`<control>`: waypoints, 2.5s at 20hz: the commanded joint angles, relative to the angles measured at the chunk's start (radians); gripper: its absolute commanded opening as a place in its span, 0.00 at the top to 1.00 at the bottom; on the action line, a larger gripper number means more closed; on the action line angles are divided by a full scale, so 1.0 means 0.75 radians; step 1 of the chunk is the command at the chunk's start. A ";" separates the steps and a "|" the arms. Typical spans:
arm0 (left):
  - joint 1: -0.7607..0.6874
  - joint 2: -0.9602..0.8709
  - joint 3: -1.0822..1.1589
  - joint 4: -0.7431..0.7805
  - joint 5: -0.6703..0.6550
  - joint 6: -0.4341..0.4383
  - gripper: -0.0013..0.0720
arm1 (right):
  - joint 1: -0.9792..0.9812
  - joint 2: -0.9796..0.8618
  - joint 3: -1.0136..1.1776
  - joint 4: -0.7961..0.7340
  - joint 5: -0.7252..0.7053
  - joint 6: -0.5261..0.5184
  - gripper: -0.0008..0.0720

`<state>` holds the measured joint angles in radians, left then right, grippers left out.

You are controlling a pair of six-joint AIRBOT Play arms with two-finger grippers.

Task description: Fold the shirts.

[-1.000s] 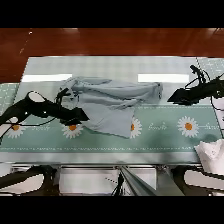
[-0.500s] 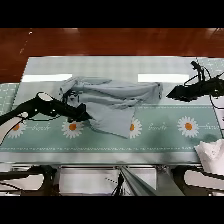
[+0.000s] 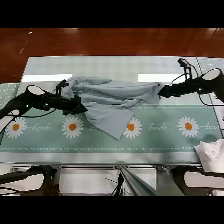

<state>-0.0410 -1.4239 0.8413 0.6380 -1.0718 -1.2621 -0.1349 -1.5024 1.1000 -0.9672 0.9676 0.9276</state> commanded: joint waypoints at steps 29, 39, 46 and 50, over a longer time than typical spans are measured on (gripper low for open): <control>0.339 0.720 1.648 0.181 -0.847 -0.371 0.95 | -0.083 1.144 0.668 -0.454 0.543 0.698 0.97; 0.338 0.763 1.227 0.493 -1.016 -0.430 0.95 | 0.043 0.907 0.407 -0.584 1.154 0.772 0.97; 0.231 0.419 0.617 0.524 -0.434 -0.196 0.95 | 0.043 0.228 0.263 -0.387 0.776 0.722 0.97; 0.153 0.053 0.622 0.505 -0.196 -0.153 0.95 | 0.043 -0.063 0.263 -0.178 0.462 0.712 0.97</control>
<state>0.1108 -1.2198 1.3411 1.0309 -1.3766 -1.4242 -0.1036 -1.3979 1.3033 -1.2274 1.5032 1.4700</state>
